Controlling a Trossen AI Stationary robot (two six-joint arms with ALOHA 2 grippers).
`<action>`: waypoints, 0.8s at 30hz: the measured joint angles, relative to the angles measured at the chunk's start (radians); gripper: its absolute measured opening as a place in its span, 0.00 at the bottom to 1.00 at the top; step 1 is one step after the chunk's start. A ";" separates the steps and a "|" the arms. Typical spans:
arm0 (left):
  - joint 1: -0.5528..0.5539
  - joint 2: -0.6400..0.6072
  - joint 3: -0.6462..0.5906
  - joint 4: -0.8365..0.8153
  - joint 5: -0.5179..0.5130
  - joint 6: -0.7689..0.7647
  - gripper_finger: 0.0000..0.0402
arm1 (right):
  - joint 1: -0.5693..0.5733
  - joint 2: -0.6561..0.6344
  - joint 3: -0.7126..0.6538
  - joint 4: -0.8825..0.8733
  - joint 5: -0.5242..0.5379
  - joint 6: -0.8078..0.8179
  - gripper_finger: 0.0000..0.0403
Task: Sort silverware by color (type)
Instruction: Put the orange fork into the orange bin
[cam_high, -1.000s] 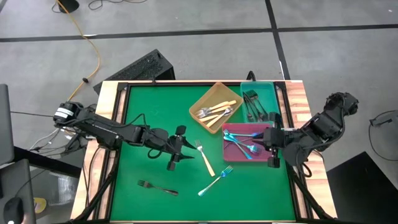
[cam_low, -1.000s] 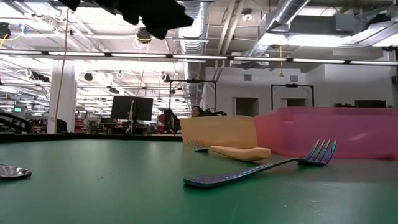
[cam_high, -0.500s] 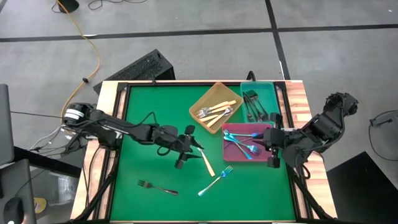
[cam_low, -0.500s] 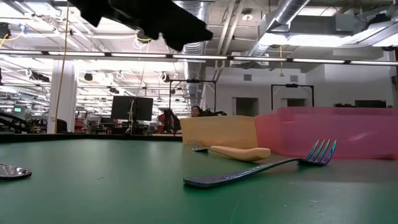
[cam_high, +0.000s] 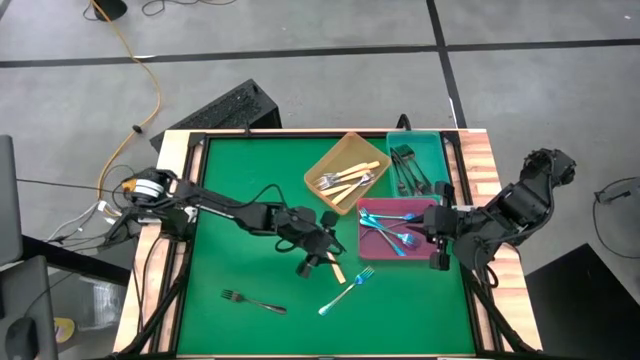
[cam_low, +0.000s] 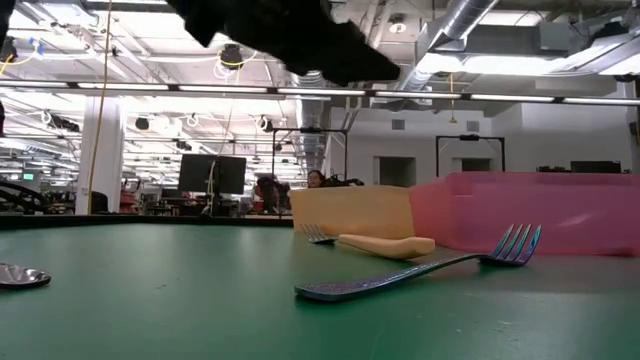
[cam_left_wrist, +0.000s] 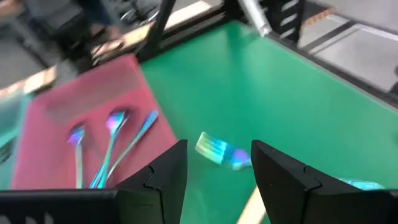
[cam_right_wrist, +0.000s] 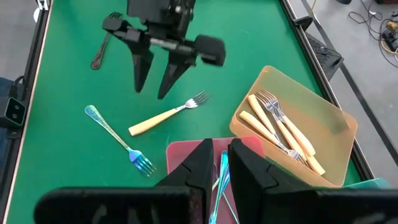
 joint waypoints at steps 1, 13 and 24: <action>0.003 0.017 0.016 0.005 0.024 0.006 0.40 | 0.000 0.000 0.000 0.001 0.000 0.004 0.18; 0.098 0.171 0.038 -0.007 0.216 0.094 0.40 | 0.023 0.016 -0.001 -0.003 -0.001 0.032 0.18; 0.132 0.231 0.038 -0.131 0.273 0.325 0.40 | 0.068 0.016 -0.001 0.001 0.000 0.073 0.18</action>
